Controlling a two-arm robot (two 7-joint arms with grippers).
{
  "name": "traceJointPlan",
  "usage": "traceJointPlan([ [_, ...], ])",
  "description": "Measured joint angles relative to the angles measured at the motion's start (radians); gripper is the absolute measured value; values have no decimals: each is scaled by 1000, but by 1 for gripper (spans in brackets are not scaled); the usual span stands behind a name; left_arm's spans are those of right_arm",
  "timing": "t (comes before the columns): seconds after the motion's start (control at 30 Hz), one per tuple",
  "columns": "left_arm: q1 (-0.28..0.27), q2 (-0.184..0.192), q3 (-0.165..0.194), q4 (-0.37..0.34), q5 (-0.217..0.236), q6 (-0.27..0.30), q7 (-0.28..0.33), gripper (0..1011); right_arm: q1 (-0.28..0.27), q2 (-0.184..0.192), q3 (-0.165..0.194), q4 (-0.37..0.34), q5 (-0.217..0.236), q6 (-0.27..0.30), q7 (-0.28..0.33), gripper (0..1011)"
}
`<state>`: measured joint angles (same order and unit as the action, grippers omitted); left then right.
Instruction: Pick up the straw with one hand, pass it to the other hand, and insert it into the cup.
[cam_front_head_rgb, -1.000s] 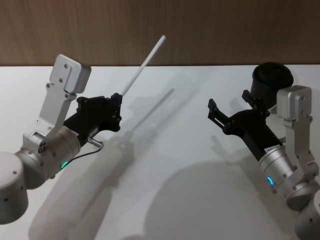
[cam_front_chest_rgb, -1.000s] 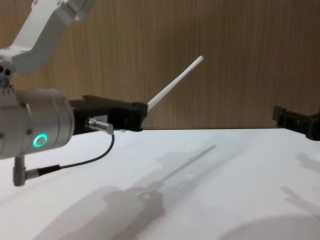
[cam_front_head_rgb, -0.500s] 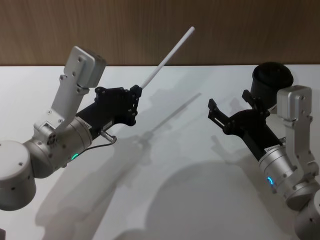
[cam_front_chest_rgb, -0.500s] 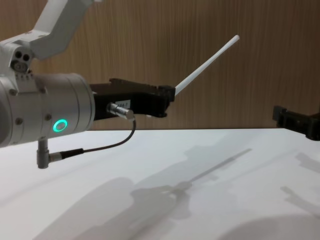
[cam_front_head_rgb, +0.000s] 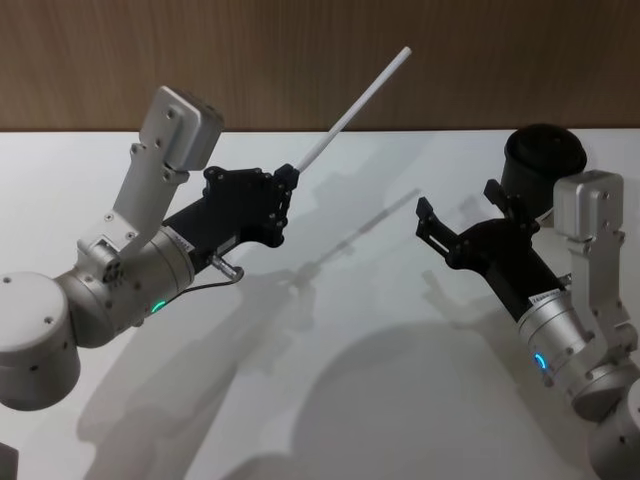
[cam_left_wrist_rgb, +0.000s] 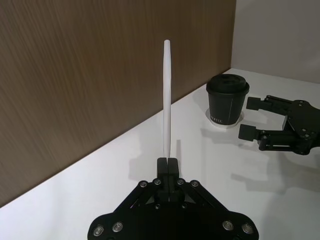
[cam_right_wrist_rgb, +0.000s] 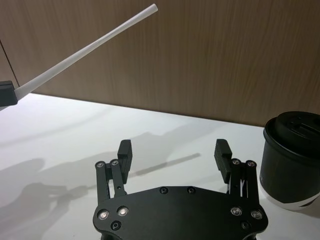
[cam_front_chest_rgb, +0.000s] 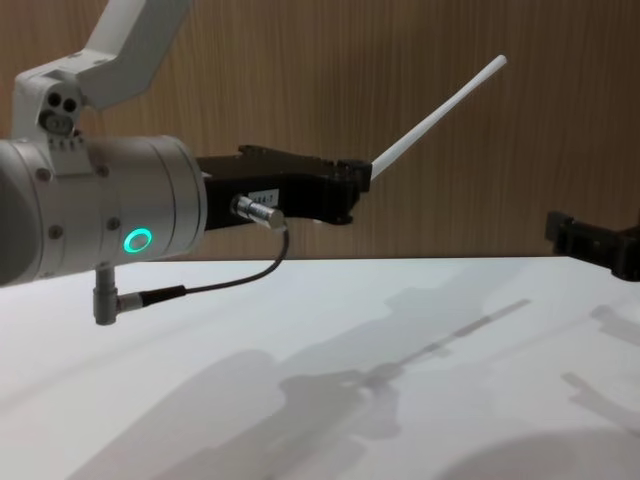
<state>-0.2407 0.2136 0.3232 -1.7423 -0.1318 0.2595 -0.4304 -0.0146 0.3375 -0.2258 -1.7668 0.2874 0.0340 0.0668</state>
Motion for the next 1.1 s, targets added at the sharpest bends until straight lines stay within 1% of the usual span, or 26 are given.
traceJointPlan([
  [0.2,-4,0,3,3,-2,-4,-4,6,2,0,2,0,0,0,3,1001],
  [0.37,-7,1,5,5,-3,-6,-7,6,12,1,10,-9,4,-8,16,1001],
  [0.57,-9,1,6,6,-3,-8,-8,6,28,1,30,-37,37,-9,41,1001],
  [0.73,-10,1,7,6,-4,-9,-9,5,37,-4,51,-68,81,13,58,1001],
  [0.83,-10,1,7,7,-4,-9,-9,5,44,-11,69,-94,128,54,67,1001],
  [0.87,-10,1,7,7,-4,-9,-9,6,44,-11,69,-94,128,54,67,1001],
  [0.9,-10,1,7,7,-4,-9,-9,6,46,-13,76,-107,150,76,68,1001],
  [0.93,-10,1,7,7,-4,-9,-9,6,47,-15,79,-112,157,83,68,1001],
  [1.1,-10,1,8,7,-4,-10,-10,6,55,-25,102,-150,233,169,65,1001],
])
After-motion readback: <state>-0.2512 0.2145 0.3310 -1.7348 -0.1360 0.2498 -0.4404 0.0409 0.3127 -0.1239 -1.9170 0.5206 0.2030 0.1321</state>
